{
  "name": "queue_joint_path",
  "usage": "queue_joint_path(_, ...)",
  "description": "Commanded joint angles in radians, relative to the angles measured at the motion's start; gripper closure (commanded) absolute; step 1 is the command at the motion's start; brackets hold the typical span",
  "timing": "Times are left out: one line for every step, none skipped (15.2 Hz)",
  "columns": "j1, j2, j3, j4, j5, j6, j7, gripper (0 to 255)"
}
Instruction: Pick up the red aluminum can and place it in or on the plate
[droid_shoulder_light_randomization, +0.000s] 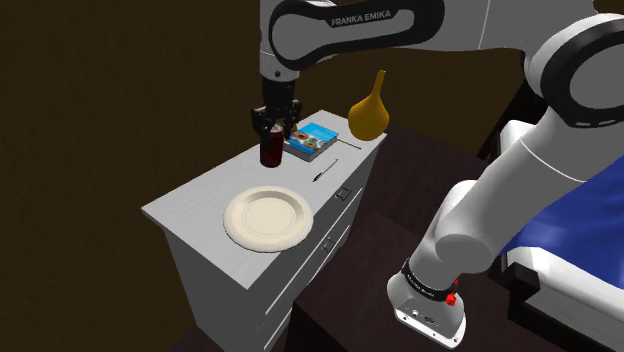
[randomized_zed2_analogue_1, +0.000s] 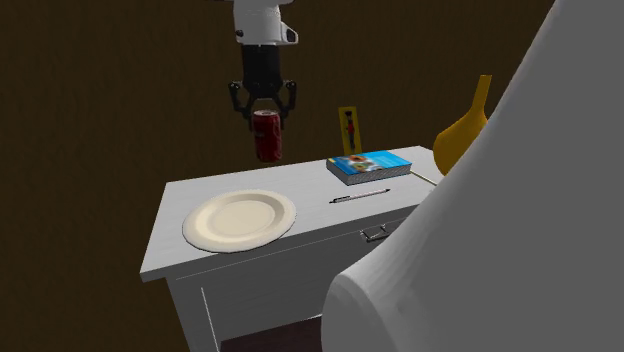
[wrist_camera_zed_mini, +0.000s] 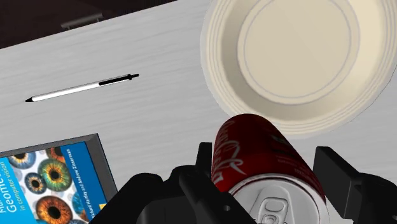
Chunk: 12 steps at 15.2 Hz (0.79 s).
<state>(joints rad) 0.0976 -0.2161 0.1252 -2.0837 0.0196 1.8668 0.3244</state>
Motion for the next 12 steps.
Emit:
queue_joint_path(0.019,-0.053,0.023,-0.047,0.012,-0.005,0.037,255)
queue_joint_path(0.028,-0.073,0.035,-0.062,0.019,-0.01,0.056,255)
queue_joint_path(0.038,-0.092,0.048,-0.076,0.026,-0.015,0.075,255)
queue_joint_path(0.048,-0.111,0.06,-0.088,0.033,-0.02,0.094,255)
queue_joint_path(0.058,-0.128,0.074,-0.1,0.041,-0.026,0.113,255)
queue_joint_path(0.068,-0.145,0.087,-0.11,0.049,-0.032,0.133,255)
queue_joint_path(0.082,-0.169,0.107,-0.122,0.061,-0.041,0.162,255)
queue_joint_path(0.083,-0.168,0.108,-0.135,0.062,-0.027,0.162,255)
queue_joint_path(0.083,-0.166,0.109,-0.147,0.062,-0.014,0.162,255)
queue_joint_path(0.083,-0.165,0.11,-0.16,0.063,0.0,0.162,255)
queue_joint_path(0.083,-0.163,0.111,-0.172,0.063,0.014,0.162,255)
queue_joint_path(0.084,-0.161,0.112,-0.184,0.063,0.027,0.163,255)
